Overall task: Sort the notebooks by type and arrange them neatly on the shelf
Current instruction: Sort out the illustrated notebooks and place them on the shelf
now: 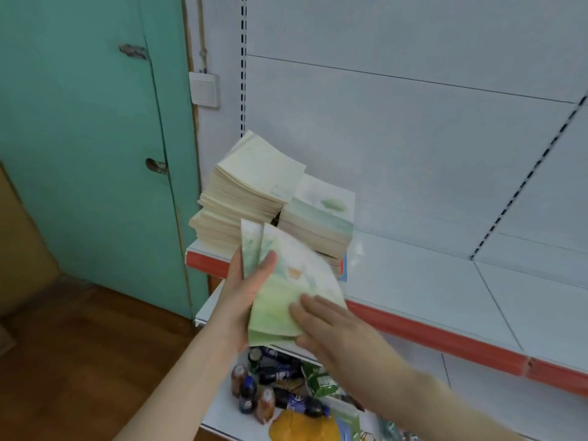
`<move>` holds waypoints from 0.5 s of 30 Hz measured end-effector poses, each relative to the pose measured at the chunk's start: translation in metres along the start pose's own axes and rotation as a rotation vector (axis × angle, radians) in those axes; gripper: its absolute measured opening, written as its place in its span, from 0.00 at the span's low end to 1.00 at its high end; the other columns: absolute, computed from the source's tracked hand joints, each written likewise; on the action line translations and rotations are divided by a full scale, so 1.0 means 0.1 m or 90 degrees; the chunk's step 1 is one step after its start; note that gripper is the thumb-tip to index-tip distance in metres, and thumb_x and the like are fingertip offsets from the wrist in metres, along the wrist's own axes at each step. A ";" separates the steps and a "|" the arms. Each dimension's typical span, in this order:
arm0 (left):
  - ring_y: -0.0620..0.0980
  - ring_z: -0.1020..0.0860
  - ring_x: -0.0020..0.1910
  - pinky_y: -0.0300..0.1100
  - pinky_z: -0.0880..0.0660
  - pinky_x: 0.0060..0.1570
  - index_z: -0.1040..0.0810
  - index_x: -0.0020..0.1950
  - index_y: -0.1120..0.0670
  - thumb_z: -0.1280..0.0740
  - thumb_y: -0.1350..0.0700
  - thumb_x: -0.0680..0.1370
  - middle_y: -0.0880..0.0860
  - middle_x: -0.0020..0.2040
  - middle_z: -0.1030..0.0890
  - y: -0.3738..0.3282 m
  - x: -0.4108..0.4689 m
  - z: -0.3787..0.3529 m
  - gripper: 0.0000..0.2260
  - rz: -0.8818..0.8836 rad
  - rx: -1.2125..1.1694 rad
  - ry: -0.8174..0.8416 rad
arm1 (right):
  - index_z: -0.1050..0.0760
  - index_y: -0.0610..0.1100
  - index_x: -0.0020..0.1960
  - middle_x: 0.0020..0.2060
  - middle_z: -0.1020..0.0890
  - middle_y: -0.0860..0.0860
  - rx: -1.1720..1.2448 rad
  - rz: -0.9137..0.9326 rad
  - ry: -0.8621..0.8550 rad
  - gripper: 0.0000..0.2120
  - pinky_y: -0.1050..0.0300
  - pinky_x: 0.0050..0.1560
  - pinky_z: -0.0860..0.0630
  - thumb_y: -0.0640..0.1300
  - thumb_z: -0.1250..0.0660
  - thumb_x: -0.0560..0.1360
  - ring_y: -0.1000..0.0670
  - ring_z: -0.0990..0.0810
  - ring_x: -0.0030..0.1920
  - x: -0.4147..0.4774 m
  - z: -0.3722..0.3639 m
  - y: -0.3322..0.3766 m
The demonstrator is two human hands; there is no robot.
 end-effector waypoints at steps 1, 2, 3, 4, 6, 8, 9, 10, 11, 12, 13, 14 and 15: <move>0.55 0.19 0.52 0.52 0.21 0.43 0.31 0.65 0.43 0.30 0.55 0.70 0.52 0.57 0.20 0.01 -0.01 0.00 0.25 0.003 0.013 -0.008 | 0.26 0.48 0.64 0.61 0.22 0.53 0.038 0.018 0.031 0.25 0.71 0.64 0.38 0.54 0.58 0.82 0.54 0.23 0.60 0.01 0.02 0.02; 0.55 0.19 0.51 0.51 0.21 0.42 0.31 0.66 0.43 0.30 0.60 0.71 0.52 0.56 0.20 0.02 -0.02 0.03 0.26 0.005 0.032 -0.023 | 0.30 0.49 0.68 0.66 0.28 0.54 0.113 0.034 0.069 0.22 0.73 0.66 0.45 0.55 0.52 0.81 0.56 0.30 0.66 0.05 0.03 -0.05; 0.55 0.19 0.50 0.50 0.22 0.40 0.31 0.66 0.42 0.32 0.64 0.73 0.52 0.56 0.20 0.03 -0.03 0.08 0.26 0.006 0.047 -0.042 | 0.33 0.50 0.70 0.69 0.32 0.56 0.200 0.015 0.117 0.21 0.73 0.66 0.46 0.55 0.47 0.80 0.58 0.34 0.68 0.12 0.03 -0.16; 0.55 0.19 0.50 0.50 0.22 0.40 0.32 0.67 0.42 0.33 0.66 0.74 0.52 0.55 0.20 0.02 -0.04 0.13 0.27 0.006 0.049 -0.055 | 0.32 0.51 0.69 0.70 0.33 0.57 0.272 -0.027 0.133 0.21 0.73 0.64 0.44 0.55 0.44 0.79 0.58 0.34 0.68 0.22 0.04 -0.31; 0.56 0.19 0.49 0.51 0.22 0.40 0.31 0.67 0.42 0.35 0.67 0.74 0.53 0.55 0.20 -0.02 -0.06 0.22 0.27 0.006 0.034 -0.064 | 0.31 0.48 0.69 0.69 0.30 0.54 0.273 -0.117 0.009 0.20 0.69 0.63 0.40 0.51 0.42 0.79 0.55 0.33 0.68 0.57 0.12 -0.69; 0.57 0.19 0.50 0.52 0.22 0.42 0.31 0.66 0.41 0.36 0.67 0.75 0.53 0.55 0.19 -0.07 -0.10 0.27 0.26 -0.004 0.033 -0.074 | 0.38 0.44 0.72 0.72 0.35 0.50 0.165 -0.212 -0.043 0.23 0.60 0.68 0.43 0.51 0.43 0.80 0.50 0.38 0.72 0.96 0.13 -1.00; 0.57 0.19 0.50 0.52 0.22 0.42 0.30 0.65 0.41 0.36 0.67 0.75 0.53 0.55 0.19 -0.09 -0.11 0.28 0.26 -0.014 0.037 -0.076 | 0.41 0.43 0.73 0.73 0.38 0.48 0.109 -0.237 -0.019 0.25 0.56 0.70 0.45 0.51 0.44 0.80 0.49 0.41 0.73 1.14 0.06 -1.14; 0.57 0.19 0.50 0.52 0.22 0.41 0.30 0.65 0.41 0.36 0.67 0.75 0.52 0.55 0.19 -0.12 -0.13 0.29 0.25 -0.023 0.037 -0.080 | 0.42 0.42 0.73 0.73 0.38 0.46 0.069 -0.247 0.010 0.25 0.53 0.70 0.44 0.52 0.45 0.80 0.46 0.41 0.73 1.29 -0.02 -1.25; 0.56 0.19 0.50 0.51 0.22 0.41 0.30 0.64 0.40 0.36 0.67 0.75 0.52 0.54 0.19 -0.14 -0.14 0.29 0.25 -0.030 0.036 -0.085 | 0.39 0.42 0.71 0.71 0.35 0.44 0.048 -0.254 0.027 0.23 0.51 0.68 0.40 0.52 0.45 0.80 0.44 0.38 0.71 1.39 -0.08 -1.32; 0.56 0.20 0.50 0.50 0.22 0.41 0.30 0.63 0.40 0.36 0.67 0.75 0.52 0.54 0.20 -0.16 -0.15 0.29 0.25 -0.034 0.035 -0.090 | 0.36 0.41 0.67 0.66 0.31 0.44 0.052 -0.260 0.038 0.20 0.51 0.63 0.36 0.52 0.45 0.80 0.43 0.33 0.67 1.45 -0.13 -1.36; 0.56 0.20 0.50 0.50 0.22 0.41 0.30 0.64 0.41 0.36 0.67 0.75 0.52 0.55 0.20 -0.18 -0.16 0.30 0.25 -0.037 0.036 -0.092 | 0.34 0.41 0.64 0.63 0.28 0.44 0.065 -0.253 0.033 0.18 0.51 0.60 0.34 0.51 0.46 0.80 0.43 0.31 0.63 1.48 -0.18 -1.36; 0.56 0.20 0.50 0.50 0.22 0.40 0.31 0.64 0.41 0.36 0.67 0.75 0.52 0.55 0.20 -0.19 -0.15 0.31 0.25 -0.037 0.037 -0.091 | 0.33 0.41 0.64 0.62 0.28 0.44 0.075 -0.241 0.024 0.18 0.52 0.59 0.34 0.51 0.46 0.81 0.43 0.30 0.62 1.47 -0.20 -1.35; 0.56 0.20 0.50 0.50 0.22 0.40 0.31 0.65 0.41 0.37 0.66 0.76 0.51 0.55 0.20 -0.19 -0.15 0.32 0.25 -0.035 0.037 -0.091 | 0.33 0.41 0.66 0.63 0.28 0.44 0.080 -0.233 0.008 0.19 0.53 0.59 0.34 0.51 0.47 0.81 0.43 0.30 0.62 1.47 -0.21 -1.33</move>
Point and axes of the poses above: each hand's wrist, its own x-axis towards the middle knuckle, its own z-axis out of the back of the hand, y = z × x, the point moved 2 cm from there along x, towards the middle knuckle
